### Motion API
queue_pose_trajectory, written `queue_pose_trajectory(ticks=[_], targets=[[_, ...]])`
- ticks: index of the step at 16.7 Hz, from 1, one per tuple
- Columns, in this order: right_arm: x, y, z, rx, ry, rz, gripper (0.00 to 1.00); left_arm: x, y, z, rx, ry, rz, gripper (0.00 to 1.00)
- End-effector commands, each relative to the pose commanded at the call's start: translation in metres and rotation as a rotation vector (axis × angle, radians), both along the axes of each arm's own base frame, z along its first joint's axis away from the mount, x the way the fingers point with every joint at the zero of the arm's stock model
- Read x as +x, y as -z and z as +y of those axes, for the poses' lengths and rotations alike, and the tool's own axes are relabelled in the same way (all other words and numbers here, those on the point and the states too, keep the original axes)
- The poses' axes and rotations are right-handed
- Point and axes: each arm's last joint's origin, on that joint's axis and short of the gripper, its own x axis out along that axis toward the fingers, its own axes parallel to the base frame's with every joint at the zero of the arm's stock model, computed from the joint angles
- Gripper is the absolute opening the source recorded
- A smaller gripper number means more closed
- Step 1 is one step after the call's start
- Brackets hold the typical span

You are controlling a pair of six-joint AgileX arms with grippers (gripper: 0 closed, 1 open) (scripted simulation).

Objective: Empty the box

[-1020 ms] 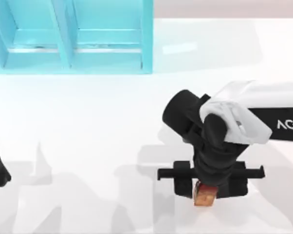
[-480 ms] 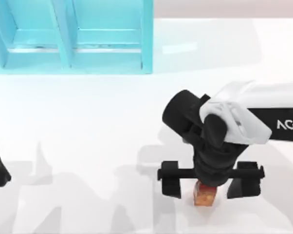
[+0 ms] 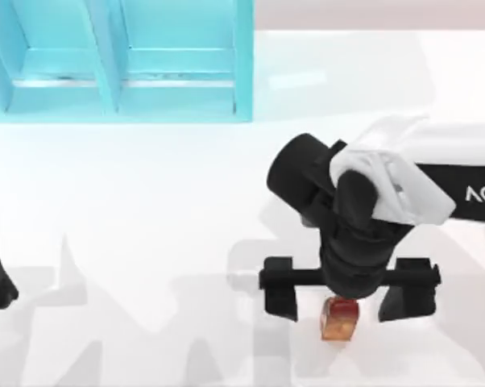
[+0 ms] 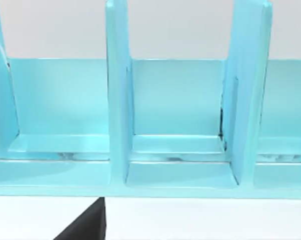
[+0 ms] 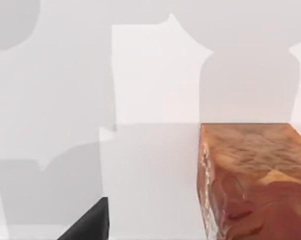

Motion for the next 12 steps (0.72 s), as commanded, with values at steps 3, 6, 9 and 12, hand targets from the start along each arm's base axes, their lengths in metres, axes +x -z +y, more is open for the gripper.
queue_pose_trajectory(ticks=[3,6,9,12], targets=[[0.001,-0.019,0.001,0.004,-0.001,-0.009,1.0,0.0,0.0,0.0,0.0,0.0,0.0,1.0],[0.0,-0.038,0.0,-0.001,-0.003,-0.005,1.0,0.0,0.0,0.0,0.0,0.0,0.0,1.0],[-0.001,-0.055,-0.002,-0.007,0.002,-0.002,1.0,0.0,0.0,0.0,0.0,0.0,0.0,1.0],[-0.001,-0.06,-0.002,-0.005,0.0,-0.007,1.0,0.0,0.0,0.0,0.0,0.0,0.0,1.0]])
